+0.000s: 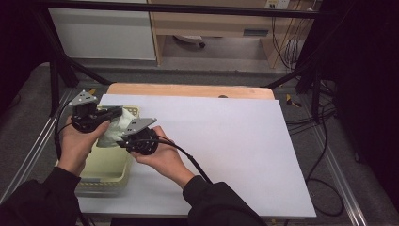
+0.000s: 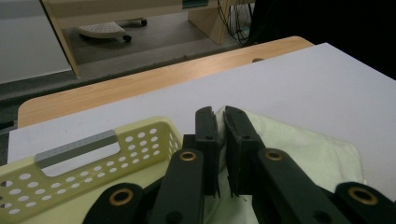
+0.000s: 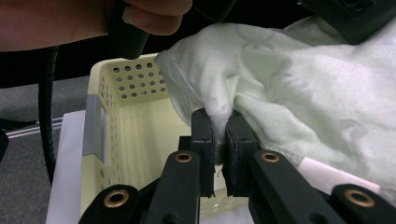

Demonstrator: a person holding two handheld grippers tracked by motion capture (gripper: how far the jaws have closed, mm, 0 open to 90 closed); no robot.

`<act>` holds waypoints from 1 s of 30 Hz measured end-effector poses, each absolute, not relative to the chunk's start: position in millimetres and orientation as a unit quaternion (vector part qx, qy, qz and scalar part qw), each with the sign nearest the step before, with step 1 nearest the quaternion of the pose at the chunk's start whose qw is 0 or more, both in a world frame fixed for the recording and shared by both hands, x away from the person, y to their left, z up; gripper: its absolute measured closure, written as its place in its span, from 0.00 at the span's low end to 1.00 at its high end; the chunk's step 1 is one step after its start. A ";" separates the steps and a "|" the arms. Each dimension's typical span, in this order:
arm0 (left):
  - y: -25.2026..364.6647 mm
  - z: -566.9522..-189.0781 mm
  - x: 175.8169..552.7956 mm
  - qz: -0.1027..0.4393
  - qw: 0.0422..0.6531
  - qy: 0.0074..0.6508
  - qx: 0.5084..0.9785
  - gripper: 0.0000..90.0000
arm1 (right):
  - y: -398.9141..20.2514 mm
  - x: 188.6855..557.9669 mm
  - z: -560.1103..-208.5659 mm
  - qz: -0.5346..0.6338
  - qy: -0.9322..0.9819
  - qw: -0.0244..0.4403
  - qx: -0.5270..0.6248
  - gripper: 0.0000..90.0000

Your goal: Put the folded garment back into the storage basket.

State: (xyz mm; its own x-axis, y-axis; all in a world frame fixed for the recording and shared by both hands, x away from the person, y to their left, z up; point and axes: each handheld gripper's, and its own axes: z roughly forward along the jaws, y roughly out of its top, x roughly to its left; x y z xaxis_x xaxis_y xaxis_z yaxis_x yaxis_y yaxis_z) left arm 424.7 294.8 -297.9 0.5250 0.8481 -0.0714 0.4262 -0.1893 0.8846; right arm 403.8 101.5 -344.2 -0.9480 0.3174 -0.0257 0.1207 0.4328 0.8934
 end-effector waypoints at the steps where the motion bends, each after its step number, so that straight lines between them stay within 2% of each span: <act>1: 295.0 -297.9 424.9 0.226 0.468 0.432 0.737 0.94 | 101.8 404.1 -344.5 0.517 0.841 0.096 0.130 0.94; 30: 301.4 -301.1 429.3 0.225 0.466 0.441 0.733 0.94 | 110.6 409.5 -349.3 0.515 0.841 0.098 0.131 0.94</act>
